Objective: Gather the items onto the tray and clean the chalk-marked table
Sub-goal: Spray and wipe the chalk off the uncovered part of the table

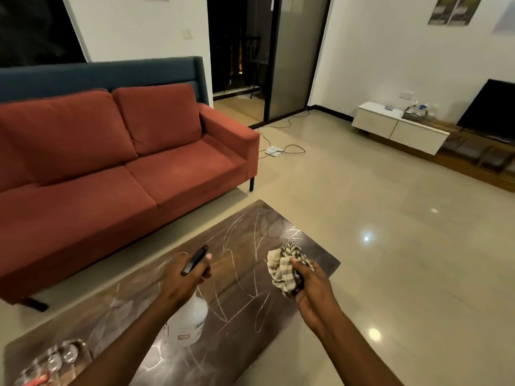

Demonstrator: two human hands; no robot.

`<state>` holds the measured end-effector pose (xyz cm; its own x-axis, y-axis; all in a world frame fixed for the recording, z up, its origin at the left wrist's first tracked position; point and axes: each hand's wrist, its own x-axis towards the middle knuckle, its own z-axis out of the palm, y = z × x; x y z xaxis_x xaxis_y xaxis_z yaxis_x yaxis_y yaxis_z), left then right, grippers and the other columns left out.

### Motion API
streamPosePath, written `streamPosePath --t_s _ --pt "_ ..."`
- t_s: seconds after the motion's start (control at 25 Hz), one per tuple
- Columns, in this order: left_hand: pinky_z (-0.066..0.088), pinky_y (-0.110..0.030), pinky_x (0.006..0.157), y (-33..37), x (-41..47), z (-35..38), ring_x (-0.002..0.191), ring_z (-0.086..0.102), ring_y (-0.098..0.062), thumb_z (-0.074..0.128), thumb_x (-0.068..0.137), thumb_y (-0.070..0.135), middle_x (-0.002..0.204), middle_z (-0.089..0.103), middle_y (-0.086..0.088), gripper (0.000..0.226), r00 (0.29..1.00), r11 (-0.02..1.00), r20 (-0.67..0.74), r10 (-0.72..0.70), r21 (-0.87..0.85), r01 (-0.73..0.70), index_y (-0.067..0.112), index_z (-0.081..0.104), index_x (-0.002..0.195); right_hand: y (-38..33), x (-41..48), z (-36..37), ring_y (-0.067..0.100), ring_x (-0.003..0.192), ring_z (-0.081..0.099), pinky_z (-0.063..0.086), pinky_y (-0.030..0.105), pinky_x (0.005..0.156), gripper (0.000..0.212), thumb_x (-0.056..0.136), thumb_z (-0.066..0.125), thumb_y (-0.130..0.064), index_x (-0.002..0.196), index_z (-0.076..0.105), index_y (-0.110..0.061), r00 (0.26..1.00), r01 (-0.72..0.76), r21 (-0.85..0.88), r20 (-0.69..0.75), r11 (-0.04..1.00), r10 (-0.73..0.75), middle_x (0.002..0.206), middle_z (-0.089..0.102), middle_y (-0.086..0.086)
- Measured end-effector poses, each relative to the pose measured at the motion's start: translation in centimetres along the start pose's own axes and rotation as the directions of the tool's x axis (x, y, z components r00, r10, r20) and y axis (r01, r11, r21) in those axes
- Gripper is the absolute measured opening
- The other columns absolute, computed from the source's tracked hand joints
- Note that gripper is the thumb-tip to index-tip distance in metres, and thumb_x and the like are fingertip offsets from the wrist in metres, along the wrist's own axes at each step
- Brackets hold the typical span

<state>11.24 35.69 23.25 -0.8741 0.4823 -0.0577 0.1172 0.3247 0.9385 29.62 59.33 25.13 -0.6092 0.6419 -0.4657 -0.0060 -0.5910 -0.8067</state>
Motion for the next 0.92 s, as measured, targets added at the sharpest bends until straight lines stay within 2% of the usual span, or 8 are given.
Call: streamPosePath --t_s 0.08,0.16,0.24,0.4,0.56,0.68,0.8,0.92 --pt "0.065 -0.054 0.087 -0.8 2.7 1.3 0.081 0.079 -0.024 0.062 0.107 0.041 0.085 0.081 -0.008 0.037 0.999 0.999 -0.005 -0.039 0.017 0.039 0.014 0.076 0.087 -1.7 5.5 0.2 0.040 0.104 0.076 0.060 0.054 0.085 0.033 0.101 0.067 -0.009 0.134 0.064 -0.003 0.999 0.006 -0.011 -0.036 1.000 -0.007 0.120 0.077 0.025" --pt "0.065 -0.054 0.088 -1.0 5.3 2.4 0.083 0.080 -0.023 0.063 0.102 0.051 0.087 0.082 -0.007 0.040 0.995 0.995 -0.038 -0.098 0.000 0.098 0.015 0.076 0.091 -3.0 10.9 -0.1 0.038 0.101 0.076 0.059 0.060 0.094 0.037 0.101 0.068 -0.010 0.137 0.064 -0.003 0.999 0.000 -0.022 -0.052 1.000 -0.001 0.122 0.076 0.025" --pt "0.066 -0.052 0.088 -0.9 8.5 3.8 0.083 0.081 -0.021 0.064 0.093 0.062 0.087 0.082 -0.006 0.048 0.984 0.988 -0.097 -0.151 -0.037 0.148 0.015 0.078 0.093 -4.2 16.3 -0.2 0.042 0.109 0.075 0.058 0.061 0.100 0.039 0.100 0.070 -0.010 0.139 0.064 -0.006 0.998 -0.032 -0.056 -0.047 0.998 0.030 0.123 0.076 0.023" --pt "0.066 -0.051 0.091 -0.1 15.2 8.8 0.084 0.081 -0.027 0.069 0.102 0.043 0.085 0.081 -0.014 0.032 0.960 0.979 -0.194 -0.200 -0.086 0.187 0.014 0.078 0.092 -6.2 26.9 -0.1 0.036 0.094 0.077 0.067 0.037 0.072 0.029 0.102 0.067 -0.006 0.130 0.071 -0.002 0.998 -0.040 -0.219 0.044 0.975 0.051 0.119 0.077 0.025" --pt "0.065 -0.055 0.090 -2.1 20.4 17.4 0.081 0.080 -0.022 0.068 0.097 0.057 0.081 0.080 -0.006 0.039 0.930 0.957 -0.236 -0.281 -0.134 0.255 0.020 0.078 0.091 -6.4 39.1 0.3 0.033 0.100 0.079 0.065 0.044 0.087 0.024 0.102 0.068 -0.009 0.125 0.075 -0.011 0.988 -0.035 -0.406 0.121 0.913 0.092 0.113 0.081 0.015" --pt "0.065 -0.057 0.081 -4.1 22.2 23.6 0.074 0.077 -0.029 0.063 0.094 0.063 0.077 0.077 -0.013 0.051 0.904 0.938 -0.252 -0.344 -0.136 0.319 0.015 0.076 0.082 -4.9 45.7 -0.8 0.035 0.107 0.078 0.063 0.050 0.094 0.028 0.102 0.071 -0.017 0.129 0.074 -0.014 0.987 -0.040 -0.528 0.109 0.849 0.114 0.118 0.080 0.013" --pt "0.062 -0.057 0.076 -6.2 24.8 28.0 0.072 0.075 -0.032 0.063 0.096 0.063 0.075 0.076 -0.015 0.053 0.869 0.909 -0.272 -0.413 -0.180 0.376 0.014 0.075 0.080 -3.4 51.1 -1.7 0.028 0.103 0.077 0.063 0.041 0.091 0.026 0.103 0.070 -0.017 0.129 0.073 -0.014 0.989 -0.013 -0.608 0.109 0.794 0.100 0.116 0.080 0.009" --pt "0.063 -0.057 0.075 -9.4 28.2 29.3 0.070 0.074 -0.032 0.065 0.101 0.051 0.072 0.075 -0.015 0.047 0.843 0.891 -0.290 -0.453 -0.188 0.414 0.012 0.074 0.075 -1.4 55.1 -1.8 0.016 0.094 0.077 0.062 0.035 0.091 0.024 0.104 0.069 -0.018 0.127 0.074 -0.016 0.983 0.086 -0.714 0.176 0.695 0.060 0.112 0.080 0.004"
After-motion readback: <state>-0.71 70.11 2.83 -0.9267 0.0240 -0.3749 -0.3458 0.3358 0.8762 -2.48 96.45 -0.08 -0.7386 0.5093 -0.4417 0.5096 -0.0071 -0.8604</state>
